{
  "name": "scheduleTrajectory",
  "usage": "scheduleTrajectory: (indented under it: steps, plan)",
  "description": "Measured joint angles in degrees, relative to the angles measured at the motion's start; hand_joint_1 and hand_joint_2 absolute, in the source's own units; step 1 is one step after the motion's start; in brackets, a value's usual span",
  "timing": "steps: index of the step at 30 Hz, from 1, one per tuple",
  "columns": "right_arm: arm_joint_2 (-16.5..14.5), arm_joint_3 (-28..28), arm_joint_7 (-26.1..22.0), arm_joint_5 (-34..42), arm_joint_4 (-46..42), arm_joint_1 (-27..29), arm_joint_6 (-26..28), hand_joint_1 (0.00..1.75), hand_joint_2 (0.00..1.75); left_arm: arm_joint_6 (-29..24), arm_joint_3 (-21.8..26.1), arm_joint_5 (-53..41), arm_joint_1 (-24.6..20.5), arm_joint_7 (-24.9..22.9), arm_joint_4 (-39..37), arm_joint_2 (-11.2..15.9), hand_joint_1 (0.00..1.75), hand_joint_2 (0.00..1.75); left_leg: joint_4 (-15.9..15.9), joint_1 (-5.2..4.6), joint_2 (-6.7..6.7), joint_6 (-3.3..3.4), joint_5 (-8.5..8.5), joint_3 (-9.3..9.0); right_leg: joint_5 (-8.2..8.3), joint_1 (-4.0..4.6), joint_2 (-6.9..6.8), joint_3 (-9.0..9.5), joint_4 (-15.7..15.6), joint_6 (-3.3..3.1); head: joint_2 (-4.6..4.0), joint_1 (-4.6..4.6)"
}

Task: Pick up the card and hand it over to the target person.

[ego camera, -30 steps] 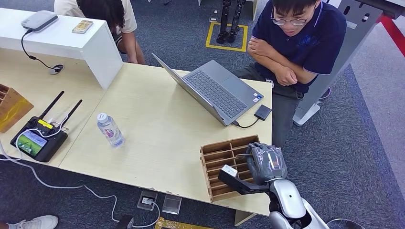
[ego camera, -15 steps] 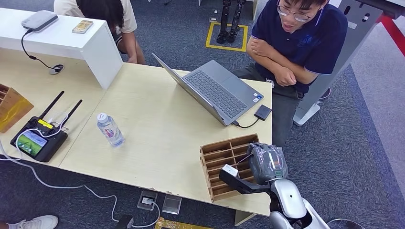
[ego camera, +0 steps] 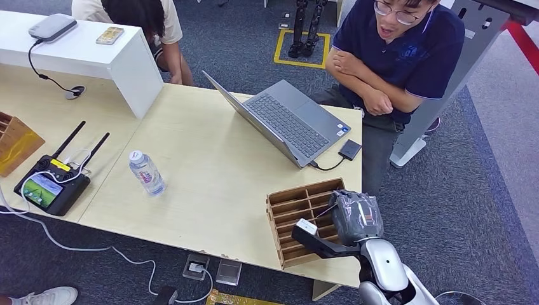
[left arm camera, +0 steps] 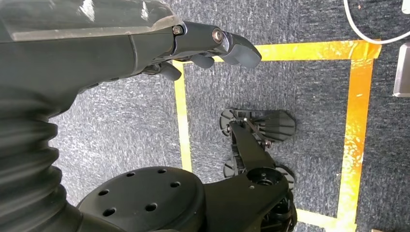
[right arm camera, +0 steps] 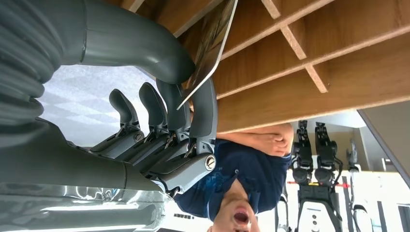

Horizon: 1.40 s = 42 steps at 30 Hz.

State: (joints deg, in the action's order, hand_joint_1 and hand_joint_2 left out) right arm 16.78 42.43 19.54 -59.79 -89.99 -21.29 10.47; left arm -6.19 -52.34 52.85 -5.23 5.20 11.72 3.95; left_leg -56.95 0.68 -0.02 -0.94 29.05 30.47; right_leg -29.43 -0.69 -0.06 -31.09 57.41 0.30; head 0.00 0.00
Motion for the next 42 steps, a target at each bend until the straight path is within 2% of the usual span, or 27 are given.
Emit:
scheduleTrajectory:
  steps: [8, 18, 26, 31, 38, 42]
  plan:
    - [4.8, -2.6, 6.8, 0.1, -13.5, -8.7, -4.4, 1.40, 1.75, -0.4, 0.1, 1.8, 0.0, 0.4, -0.1, -0.4, 0.00, 1.75, -0.2, -0.05, 0.03, 0.01, 0.04, 0.15, -0.04, -0.06, 0.03, -0.18, 0.2, 0.02, 0.00, 0.00]
    - [5.1, -2.4, 7.5, 0.1, -13.8, -8.8, -4.9, 1.40, 1.75, -0.4, -0.1, 1.9, 0.0, 0.4, -0.1, -0.4, 0.00, 1.75, 0.0, 0.01, -0.11, 0.00, 0.01, -0.04, -0.03, 0.00, -0.10, 0.08, 0.0, 0.01, 0.00, 0.00]
    - [6.0, -4.0, 8.3, 0.7, -15.1, -12.0, -4.7, 1.40, 1.75, -0.1, -0.5, 2.1, -0.1, 0.4, -0.2, -0.6, 0.00, 1.75, 0.0, -0.01, -0.07, 0.00, 0.01, 0.00, -0.02, -0.02, -0.06, 0.02, 0.0, 0.02, 0.00, 0.00]
    - [5.1, -3.5, 7.8, 1.4, -12.6, -12.3, -3.0, 1.40, 1.75, 0.0, -0.4, 2.7, -0.1, 0.3, -0.3, -0.5, 0.00, 1.75, 0.0, 0.00, -0.06, 0.01, -0.01, -0.05, 0.00, 0.00, -0.05, 0.07, 0.0, 0.01, 0.00, 0.00]
    - [1.3, -3.6, 6.1, 0.4, 4.8, -14.7, 6.0, 1.40, 1.75, 0.1, -1.6, 2.7, -0.2, 0.5, -0.3, -0.4, 0.00, 1.75, 0.1, 0.03, 0.06, -0.01, -0.05, -0.17, 0.09, 0.03, 0.08, 0.18, -0.2, -0.01, 0.00, 0.00]
    - [0.9, -3.7, 5.3, 0.7, 7.4, -15.2, 7.5, 1.40, 1.75, 0.1, -1.8, 2.7, -0.2, 0.6, -0.3, -0.4, 0.00, 1.75, 0.1, 0.04, 0.10, -0.01, -0.05, -0.18, 0.11, 0.04, 0.11, 0.20, -0.2, 0.00, 0.00, 0.00]
